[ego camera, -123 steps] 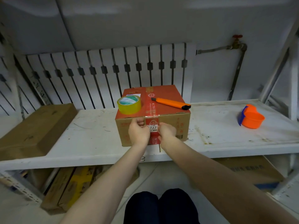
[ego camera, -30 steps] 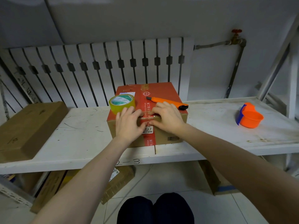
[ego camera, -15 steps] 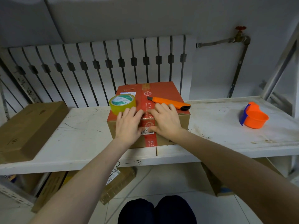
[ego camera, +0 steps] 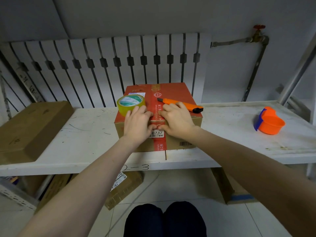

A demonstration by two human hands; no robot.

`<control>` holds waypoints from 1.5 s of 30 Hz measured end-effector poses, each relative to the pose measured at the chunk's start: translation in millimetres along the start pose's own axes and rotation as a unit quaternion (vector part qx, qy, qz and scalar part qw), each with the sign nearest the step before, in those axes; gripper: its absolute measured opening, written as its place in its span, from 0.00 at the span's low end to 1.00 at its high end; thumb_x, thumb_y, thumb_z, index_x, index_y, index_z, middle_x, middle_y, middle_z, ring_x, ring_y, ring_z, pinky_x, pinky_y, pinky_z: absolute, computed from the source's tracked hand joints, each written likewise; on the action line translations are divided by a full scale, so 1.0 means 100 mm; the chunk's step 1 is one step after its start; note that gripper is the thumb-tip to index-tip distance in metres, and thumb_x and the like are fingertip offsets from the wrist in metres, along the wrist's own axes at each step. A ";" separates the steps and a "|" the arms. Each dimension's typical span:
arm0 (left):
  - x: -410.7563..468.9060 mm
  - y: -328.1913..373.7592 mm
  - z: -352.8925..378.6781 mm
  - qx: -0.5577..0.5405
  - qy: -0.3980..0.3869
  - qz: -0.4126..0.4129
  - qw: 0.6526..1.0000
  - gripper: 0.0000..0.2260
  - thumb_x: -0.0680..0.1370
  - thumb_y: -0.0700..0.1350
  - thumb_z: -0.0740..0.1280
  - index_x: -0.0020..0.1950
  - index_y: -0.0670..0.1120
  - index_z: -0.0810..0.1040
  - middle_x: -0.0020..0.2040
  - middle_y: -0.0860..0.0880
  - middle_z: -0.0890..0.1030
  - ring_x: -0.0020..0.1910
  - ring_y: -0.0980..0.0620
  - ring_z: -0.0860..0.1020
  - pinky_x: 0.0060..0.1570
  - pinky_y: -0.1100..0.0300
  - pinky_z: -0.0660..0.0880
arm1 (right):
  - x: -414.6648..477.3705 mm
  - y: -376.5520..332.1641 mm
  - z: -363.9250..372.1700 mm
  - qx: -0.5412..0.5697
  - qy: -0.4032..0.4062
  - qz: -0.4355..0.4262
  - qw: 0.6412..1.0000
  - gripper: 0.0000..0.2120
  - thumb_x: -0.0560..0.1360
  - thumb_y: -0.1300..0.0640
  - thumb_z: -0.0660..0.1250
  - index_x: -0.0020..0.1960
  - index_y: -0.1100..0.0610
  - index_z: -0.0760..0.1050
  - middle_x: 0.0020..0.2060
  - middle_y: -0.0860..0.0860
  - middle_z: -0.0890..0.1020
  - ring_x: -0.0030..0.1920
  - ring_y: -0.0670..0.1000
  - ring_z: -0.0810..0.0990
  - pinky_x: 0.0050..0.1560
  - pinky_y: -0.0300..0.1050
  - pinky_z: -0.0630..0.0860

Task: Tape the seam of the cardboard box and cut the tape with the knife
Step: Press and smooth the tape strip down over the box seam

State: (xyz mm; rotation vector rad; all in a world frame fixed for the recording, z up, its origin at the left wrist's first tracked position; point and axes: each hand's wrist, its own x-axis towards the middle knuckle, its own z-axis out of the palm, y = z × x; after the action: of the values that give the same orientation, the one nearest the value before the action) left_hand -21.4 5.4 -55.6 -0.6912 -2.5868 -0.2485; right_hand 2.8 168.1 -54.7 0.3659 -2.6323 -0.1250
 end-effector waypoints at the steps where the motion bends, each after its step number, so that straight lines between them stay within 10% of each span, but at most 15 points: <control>1: 0.00 0.01 0.00 0.002 0.000 0.004 1.000 0.19 0.73 0.54 0.68 0.62 0.49 0.76 0.56 0.50 0.75 0.59 0.48 0.70 0.59 0.53 0.65 | -0.01 0.00 0.01 -0.001 0.008 -0.001 1.000 0.25 0.70 0.40 0.68 0.60 0.55 0.77 0.52 0.50 0.78 0.54 0.53 0.75 0.58 0.51 0.65; 28: 0.04 -0.01 -0.06 0.009 -0.024 0.020 0.999 0.21 0.71 0.51 0.70 0.63 0.48 0.75 0.57 0.51 0.75 0.60 0.49 0.69 0.60 0.54 0.63 | -0.12 -0.09 0.15 0.012 0.086 0.072 0.994 0.24 0.67 0.40 0.71 0.55 0.55 0.78 0.49 0.52 0.79 0.49 0.56 0.76 0.50 0.52 0.70; 35: -0.05 -0.05 -0.04 -0.008 -0.012 0.016 1.000 0.21 0.74 0.50 0.67 0.66 0.50 0.74 0.57 0.50 0.76 0.59 0.48 0.72 0.59 0.53 0.65 | 0.15 0.02 -0.14 0.028 -0.067 -0.019 0.997 0.28 0.69 0.40 0.68 0.64 0.52 0.69 0.59 0.49 0.74 0.60 0.53 0.72 0.60 0.51 0.66; 45: -0.09 -0.04 -0.10 -0.068 0.030 -0.028 0.997 0.15 0.72 0.40 0.64 0.58 0.48 0.78 0.53 0.50 0.84 0.56 0.49 0.79 0.63 0.54 0.63 | 0.08 -0.11 -0.05 0.031 -0.057 -0.024 0.998 0.25 0.75 0.48 0.65 0.70 0.51 0.66 0.64 0.50 0.72 0.64 0.53 0.70 0.62 0.50 0.65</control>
State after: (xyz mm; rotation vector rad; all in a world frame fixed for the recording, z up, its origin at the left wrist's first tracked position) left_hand -13.1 -4.3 -51.4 -0.6478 -2.5515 -0.4614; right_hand 0.8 155.5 -48.3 0.4548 -2.7461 -0.0811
